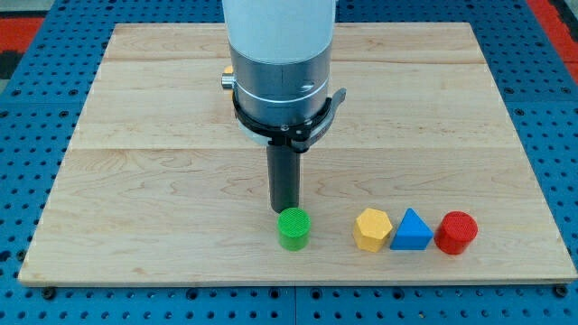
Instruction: Move the blue cube close to the green circle
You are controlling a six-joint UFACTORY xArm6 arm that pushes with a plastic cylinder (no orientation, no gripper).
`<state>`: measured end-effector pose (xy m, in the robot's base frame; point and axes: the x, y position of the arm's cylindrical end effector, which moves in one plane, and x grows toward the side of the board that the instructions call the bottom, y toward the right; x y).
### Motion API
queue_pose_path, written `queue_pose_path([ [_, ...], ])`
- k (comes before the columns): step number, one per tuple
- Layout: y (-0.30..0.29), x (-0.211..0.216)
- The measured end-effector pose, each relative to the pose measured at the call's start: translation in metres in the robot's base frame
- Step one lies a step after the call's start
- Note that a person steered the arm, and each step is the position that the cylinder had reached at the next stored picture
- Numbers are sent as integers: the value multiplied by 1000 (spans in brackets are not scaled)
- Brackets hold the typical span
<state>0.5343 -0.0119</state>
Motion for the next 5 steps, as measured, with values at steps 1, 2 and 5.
queue_pose_path([
  [1, -64, 31],
  [2, -48, 48],
  [5, -18, 45],
])
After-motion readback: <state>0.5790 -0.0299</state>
